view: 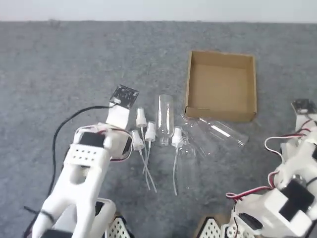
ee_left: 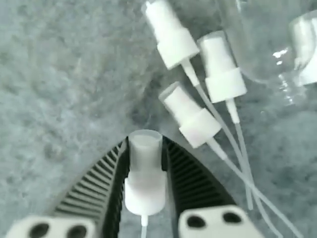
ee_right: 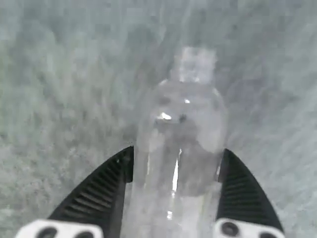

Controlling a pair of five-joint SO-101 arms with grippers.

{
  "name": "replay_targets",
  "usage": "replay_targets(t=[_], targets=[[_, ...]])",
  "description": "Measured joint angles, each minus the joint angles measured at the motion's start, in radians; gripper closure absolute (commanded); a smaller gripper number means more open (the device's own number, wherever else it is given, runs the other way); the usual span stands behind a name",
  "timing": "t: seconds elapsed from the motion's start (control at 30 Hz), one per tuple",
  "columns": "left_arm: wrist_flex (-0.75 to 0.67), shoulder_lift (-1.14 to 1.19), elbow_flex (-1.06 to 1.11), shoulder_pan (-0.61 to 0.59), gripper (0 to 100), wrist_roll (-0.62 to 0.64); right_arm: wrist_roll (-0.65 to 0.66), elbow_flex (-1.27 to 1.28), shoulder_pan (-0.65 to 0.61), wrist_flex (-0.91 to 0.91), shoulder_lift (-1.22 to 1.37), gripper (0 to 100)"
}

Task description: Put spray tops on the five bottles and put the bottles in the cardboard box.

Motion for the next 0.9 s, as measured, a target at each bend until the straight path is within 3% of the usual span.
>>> replay_targets(t=[0.3, 0.77, 0.9], targets=[[-0.035, -0.138, 0.101, -0.043, 99, 0.002, -0.041, -0.252, -0.068, 0.239, 0.000, 78.2], [-0.061, -0.152, 0.121, -0.046, 99, 0.002, -0.041, -0.275, -0.068, 0.256, 0.180, 78.3], [-0.061, -0.152, 0.121, -0.048, 99, 0.002, -0.041, -0.276, -0.068, 0.239, 0.216, 87.8]])
